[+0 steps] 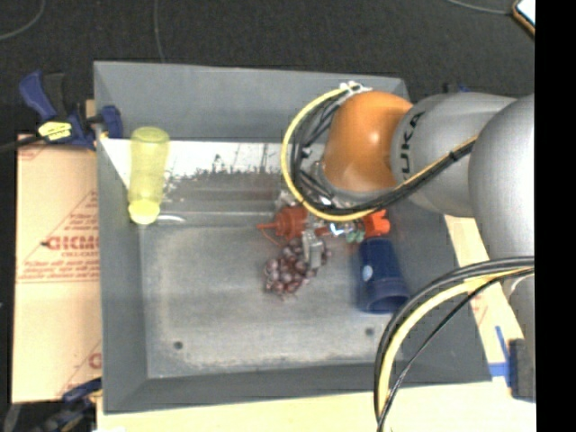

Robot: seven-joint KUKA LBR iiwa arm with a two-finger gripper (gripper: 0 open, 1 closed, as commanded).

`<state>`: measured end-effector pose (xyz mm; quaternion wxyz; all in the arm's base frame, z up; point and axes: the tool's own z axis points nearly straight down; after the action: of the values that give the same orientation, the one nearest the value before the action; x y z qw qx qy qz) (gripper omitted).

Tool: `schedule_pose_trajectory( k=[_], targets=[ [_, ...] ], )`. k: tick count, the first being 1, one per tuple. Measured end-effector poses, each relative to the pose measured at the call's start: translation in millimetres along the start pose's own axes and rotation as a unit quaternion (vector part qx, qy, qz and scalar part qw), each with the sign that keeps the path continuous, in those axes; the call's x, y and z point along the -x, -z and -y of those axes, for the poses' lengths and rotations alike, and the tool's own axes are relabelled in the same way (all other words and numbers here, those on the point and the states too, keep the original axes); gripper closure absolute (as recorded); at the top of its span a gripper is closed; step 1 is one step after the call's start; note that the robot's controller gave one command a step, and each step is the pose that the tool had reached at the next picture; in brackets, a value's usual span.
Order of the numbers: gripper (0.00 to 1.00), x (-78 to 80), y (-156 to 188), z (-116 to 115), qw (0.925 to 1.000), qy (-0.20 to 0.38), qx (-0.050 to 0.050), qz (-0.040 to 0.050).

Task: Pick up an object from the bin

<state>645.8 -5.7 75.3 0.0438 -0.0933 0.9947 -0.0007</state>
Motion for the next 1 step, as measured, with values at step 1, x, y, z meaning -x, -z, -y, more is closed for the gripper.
schedule_pose_trajectory(
  k=[1],
  targets=[
    [0.0, -12.7, -0.5, 16.0, 0.9733, 0.23, -0.001, 0.0024]
  ],
)
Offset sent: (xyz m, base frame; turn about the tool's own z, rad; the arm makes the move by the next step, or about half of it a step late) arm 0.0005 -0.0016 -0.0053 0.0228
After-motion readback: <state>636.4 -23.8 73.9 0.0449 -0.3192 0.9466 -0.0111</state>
